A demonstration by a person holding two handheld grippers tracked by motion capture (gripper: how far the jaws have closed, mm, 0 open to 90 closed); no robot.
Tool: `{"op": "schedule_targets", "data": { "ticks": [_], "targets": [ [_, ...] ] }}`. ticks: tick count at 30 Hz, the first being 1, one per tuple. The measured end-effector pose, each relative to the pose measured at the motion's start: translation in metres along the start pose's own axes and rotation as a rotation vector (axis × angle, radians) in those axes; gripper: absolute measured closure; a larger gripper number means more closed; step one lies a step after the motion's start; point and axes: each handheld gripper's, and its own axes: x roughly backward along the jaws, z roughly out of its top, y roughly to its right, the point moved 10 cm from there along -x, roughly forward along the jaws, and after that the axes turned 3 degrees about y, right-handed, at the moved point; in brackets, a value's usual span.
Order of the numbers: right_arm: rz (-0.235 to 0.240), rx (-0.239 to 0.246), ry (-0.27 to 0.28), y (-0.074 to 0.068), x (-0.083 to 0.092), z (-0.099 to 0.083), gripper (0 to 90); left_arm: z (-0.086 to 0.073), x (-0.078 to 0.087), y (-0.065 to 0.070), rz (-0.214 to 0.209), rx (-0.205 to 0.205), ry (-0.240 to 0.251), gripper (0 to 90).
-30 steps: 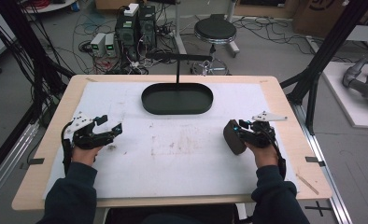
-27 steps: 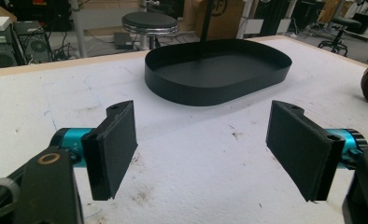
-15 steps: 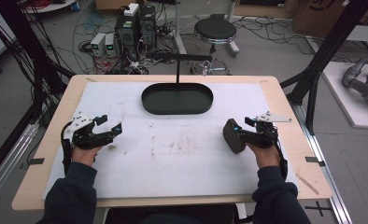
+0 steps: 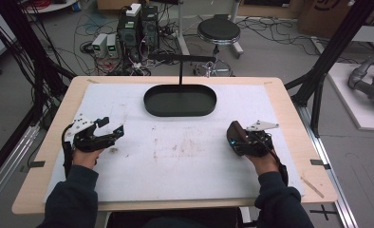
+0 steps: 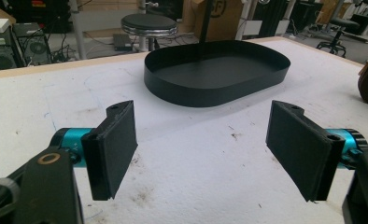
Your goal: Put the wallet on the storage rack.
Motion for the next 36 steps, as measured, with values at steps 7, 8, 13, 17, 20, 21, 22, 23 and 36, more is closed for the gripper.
{"op": "schedule_targets", "data": {
  "ticks": [7,8,13,17,20,21,22,23,36],
  "targets": [
    [0.029,0.004,0.013,-0.003,0.005,0.003,62.1,0.0,0.0,0.001,-0.003,-0.004,0.001,24.4],
    [0.029,0.007,0.01,-0.003,0.005,0.004,62.7,0.0,0.0,0.001,-0.003,-0.004,0.001,24.4],
    [0.045,0.003,0.035,-0.006,0.007,0.013,63.4,0.0,0.0,0.001,-0.003,-0.005,0.0,24.5],
    [0.063,0.004,0.075,-0.008,0.009,0.026,63.4,0.0,-0.001,0.001,-0.002,-0.007,0.003,24.5],
    [0.074,0.017,0.101,-0.012,0.006,0.039,63.5,0.0,0.0,0.001,-0.003,-0.006,0.003,24.5],
    [0.077,0.021,0.103,-0.013,0.005,0.042,63.5,0.0,0.0,0.001,-0.003,-0.007,0.003,24.5],
    [0.08,0.029,0.111,-0.014,0.003,0.048,63.4,0.0,0.0,0.001,-0.003,-0.007,0.003,24.5],
    [0.085,0.036,0.119,-0.017,0.0,0.054,63.4,0.0,0.0,0.001,-0.005,-0.008,0.003,24.5],
    [0.17,0.149,0.177,-0.051,-0.055,0.132,63.6,0.0,0.0,0.001,-0.009,-0.011,0.007,24.5]
  ]
}}
